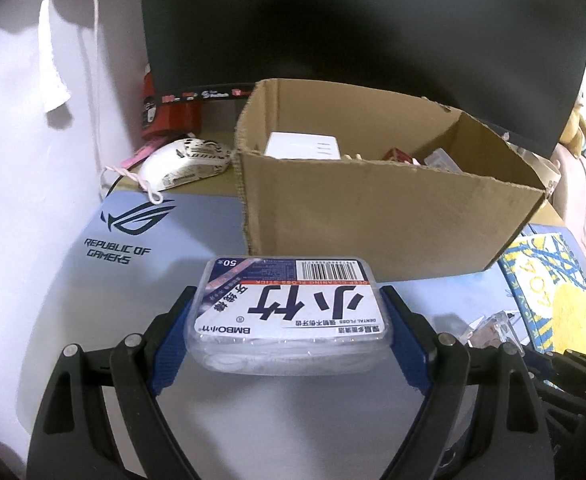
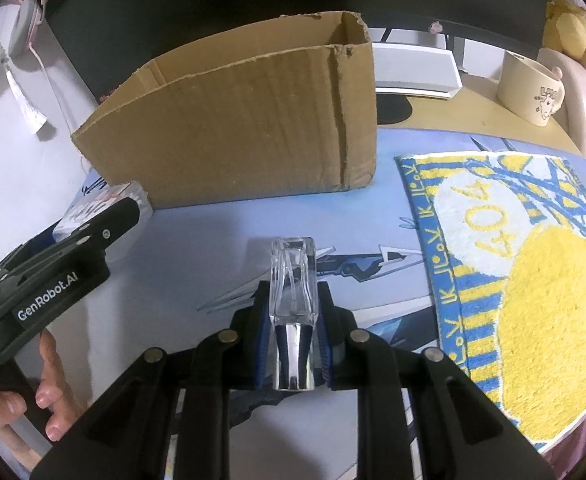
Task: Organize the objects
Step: 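Lift the toothpick box and glass bottle and carry both over the cardboard box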
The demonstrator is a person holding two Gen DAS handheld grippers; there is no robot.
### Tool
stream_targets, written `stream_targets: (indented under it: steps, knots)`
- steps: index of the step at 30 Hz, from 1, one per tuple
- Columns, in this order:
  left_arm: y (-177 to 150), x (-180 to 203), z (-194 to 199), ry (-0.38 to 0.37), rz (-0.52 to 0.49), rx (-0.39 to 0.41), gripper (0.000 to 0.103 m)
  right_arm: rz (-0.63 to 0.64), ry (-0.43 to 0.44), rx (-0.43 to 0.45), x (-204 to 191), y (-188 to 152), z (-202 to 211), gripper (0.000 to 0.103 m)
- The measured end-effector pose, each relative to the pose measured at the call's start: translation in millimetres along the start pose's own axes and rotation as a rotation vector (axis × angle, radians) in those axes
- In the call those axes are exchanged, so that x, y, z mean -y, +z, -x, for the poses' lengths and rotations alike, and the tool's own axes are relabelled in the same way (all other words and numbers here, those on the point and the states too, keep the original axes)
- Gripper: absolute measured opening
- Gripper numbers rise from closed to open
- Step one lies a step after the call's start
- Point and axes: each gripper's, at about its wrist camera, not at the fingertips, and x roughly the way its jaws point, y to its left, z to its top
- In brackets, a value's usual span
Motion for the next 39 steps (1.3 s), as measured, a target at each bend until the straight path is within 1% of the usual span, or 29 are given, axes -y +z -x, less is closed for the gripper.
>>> stream_targets:
  steps: [2,11,15,20,26,31,34,39]
  knots:
    - [1,-3,2,-0.006,0.006,0.002,0.087,-0.002,0.002,0.000,8,9,0,0.023]
    - [4,-7,9,0.011,0.018,0.025,0.087,0.007,-0.006,0.041,10,13,7,0.023]
    - [7,-8,15,0.022,0.026,0.040,0.087,-0.003,0.017,0.053,9,15,14,0.023]
    - [11,-10,27,-0.001,0.042,0.064,0.087,0.003,0.031,0.085,6,19,22,0.023]
    - [16,-6,36,0.041,0.040,0.091,0.087,-0.013,0.053,0.115,8,33,32,0.023]
    - [19,-3,42,0.043,0.040,0.102,0.087,-0.028,0.077,0.142,9,40,44,0.023]
    - [22,-2,46,0.054,0.042,0.113,0.087,-0.018,0.083,0.148,7,43,47,0.023]
    - [28,-5,54,0.052,0.063,0.133,0.087,-0.008,0.101,0.159,3,49,52,0.023]
